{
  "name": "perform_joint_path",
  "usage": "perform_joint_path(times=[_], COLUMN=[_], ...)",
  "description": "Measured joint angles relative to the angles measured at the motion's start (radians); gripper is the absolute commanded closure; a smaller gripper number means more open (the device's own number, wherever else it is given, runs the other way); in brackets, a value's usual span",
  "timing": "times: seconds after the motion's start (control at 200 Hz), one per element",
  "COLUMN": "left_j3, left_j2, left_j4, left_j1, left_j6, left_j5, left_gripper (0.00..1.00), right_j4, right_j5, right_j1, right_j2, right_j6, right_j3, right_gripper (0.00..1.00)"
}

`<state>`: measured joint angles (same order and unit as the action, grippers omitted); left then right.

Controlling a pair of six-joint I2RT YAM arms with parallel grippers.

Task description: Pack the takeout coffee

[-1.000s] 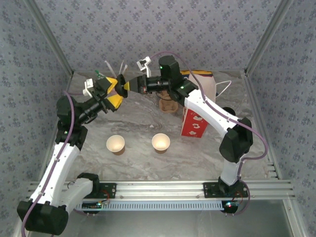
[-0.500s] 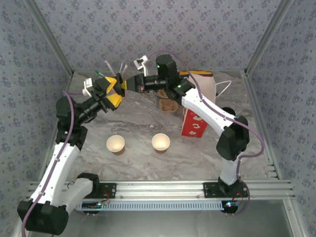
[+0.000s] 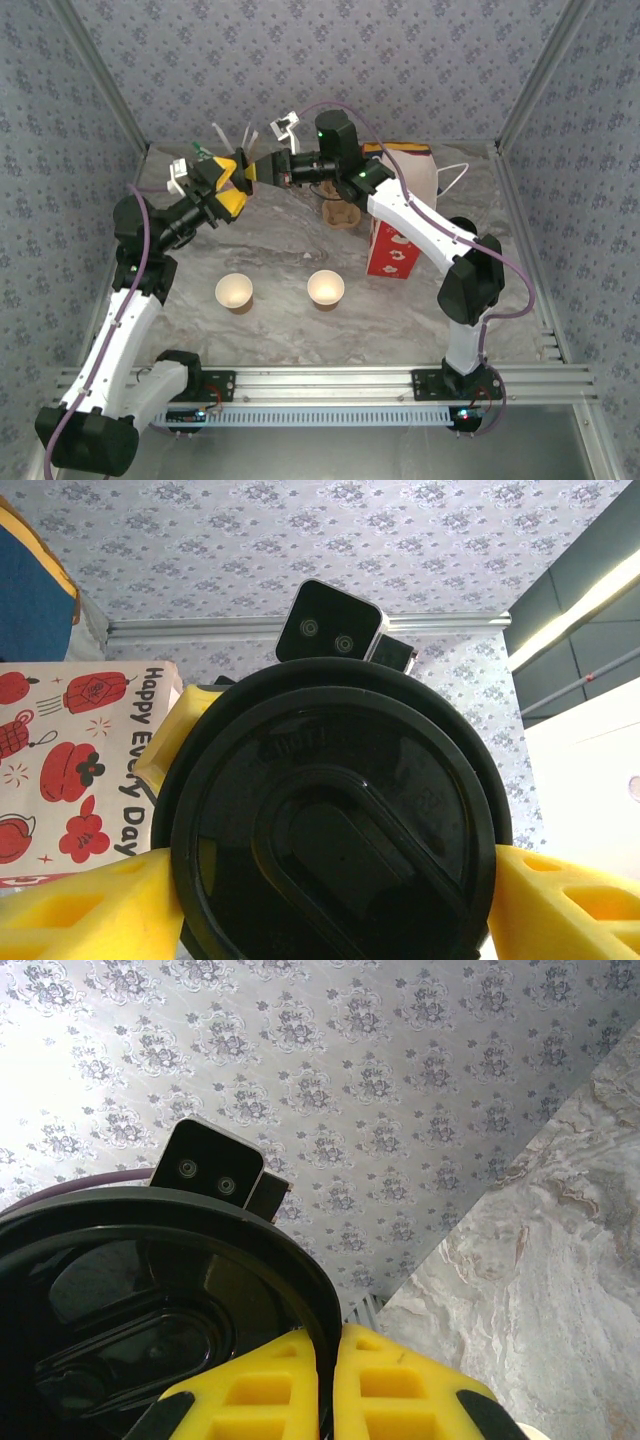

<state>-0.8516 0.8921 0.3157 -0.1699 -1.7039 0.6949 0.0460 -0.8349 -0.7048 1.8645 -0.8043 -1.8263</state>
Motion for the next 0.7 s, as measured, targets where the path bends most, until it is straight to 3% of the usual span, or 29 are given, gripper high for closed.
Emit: perform_joint_path(times=[0.095,0.255,0.485,0.56,0.7], left_j3=[0.0,0.004,0.004,0.004,0.003], left_j2=[0.0,-0.001,-0.008,-0.01,-0.017], left_j4=[0.0,0.0,-0.026,-0.041,-0.091], left_j1=[0.0,0.0,0.0,0.0,0.001], left_j6=[0.0,0.001,0.02,0.034,0.065], left_j5=[0.0,0.0,0.001,0.001,0.002], left_gripper=[0.34,0.36,0.37,0.38,0.4], right_j4=[0.001,0.006,0.025,0.038,0.06], right_j5=[0.0,0.002,0.004,0.004,0.008], right_j1=[0.0,0.0,-0.003,-0.008,-0.012], right_j2=[0.0,0.0,0.0,0.0,0.0], right_j6=[0.0,0.001,0.013,0.026,0.041], right_j3=[0.0,0.0,0.0,0.0,0.0], right_gripper=[0.91,0.89,0.76,0.63,0.61])
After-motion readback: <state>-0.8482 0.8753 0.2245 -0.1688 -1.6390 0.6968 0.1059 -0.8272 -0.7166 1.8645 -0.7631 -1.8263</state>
